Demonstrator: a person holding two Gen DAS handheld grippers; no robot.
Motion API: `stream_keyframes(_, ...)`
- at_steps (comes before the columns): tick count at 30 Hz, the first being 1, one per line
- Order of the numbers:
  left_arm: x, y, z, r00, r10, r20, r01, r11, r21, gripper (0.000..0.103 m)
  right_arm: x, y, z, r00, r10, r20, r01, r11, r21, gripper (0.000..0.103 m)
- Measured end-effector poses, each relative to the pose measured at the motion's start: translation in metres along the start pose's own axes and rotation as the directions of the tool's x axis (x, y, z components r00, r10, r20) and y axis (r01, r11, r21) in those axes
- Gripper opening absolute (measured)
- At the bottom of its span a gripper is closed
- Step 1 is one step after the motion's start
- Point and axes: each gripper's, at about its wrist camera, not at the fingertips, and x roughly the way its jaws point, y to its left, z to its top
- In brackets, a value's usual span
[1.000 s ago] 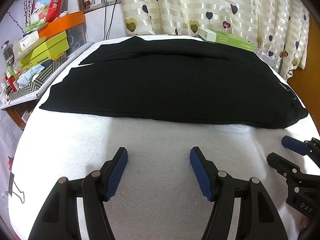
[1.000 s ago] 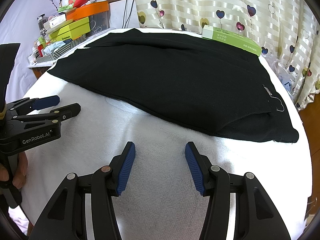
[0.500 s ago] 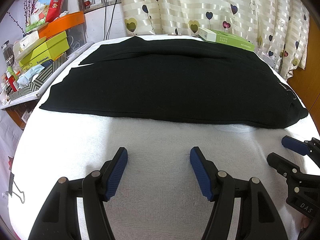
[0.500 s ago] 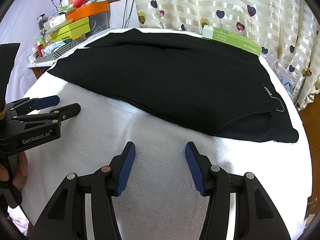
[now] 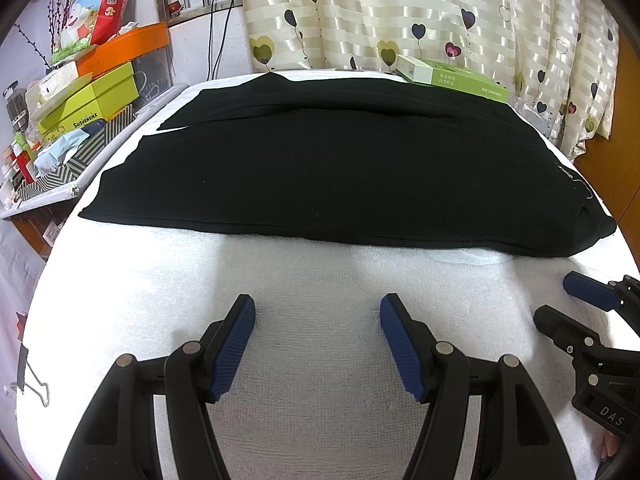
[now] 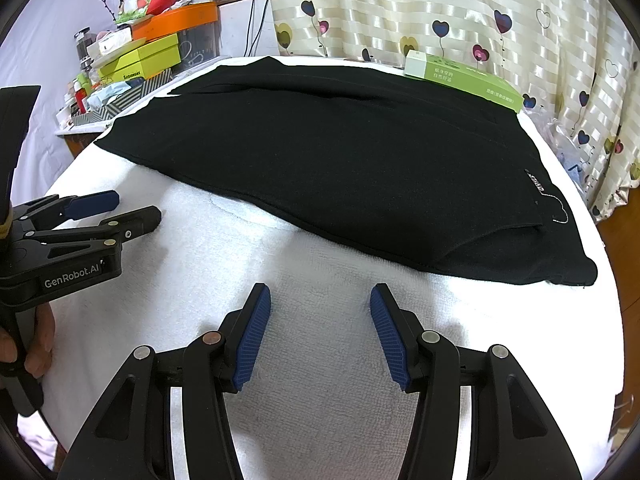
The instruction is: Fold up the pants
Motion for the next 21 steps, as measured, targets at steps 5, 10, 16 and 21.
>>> stream_keyframes(5, 0.0000, 0.0000, 0.0000, 1.000, -0.001, 0.000, 0.001, 1.000, -0.001, 0.068, 0.0012, -0.0014, 0.0003, 1.000, 0.000, -0.001, 0.000, 1.000, 0.000, 0.053)
stream_keyframes(10, 0.0000, 0.0002, 0.0000, 1.000, 0.000, 0.000, 0.000, 1.000, 0.000, 0.068, 0.0006, 0.0011, 0.0013, 1.000, -0.005, -0.002, 0.005, 1.000, -0.002, 0.053)
stream_keyframes(16, 0.0000, 0.0000, -0.0001, 1.000, -0.001, 0.000, 0.001, 1.000, -0.001, 0.068, 0.0002, 0.0015, 0.0007, 1.000, -0.004, -0.003, 0.004, 1.000, -0.004, 0.053)
stream_keyframes(21, 0.0001, 0.0013, 0.0002, 1.000, -0.002, -0.001, 0.002, 1.000, 0.001, 0.068, -0.0031, 0.0044, 0.0024, 1.000, 0.003, -0.022, -0.004, 1.000, -0.024, 0.053)
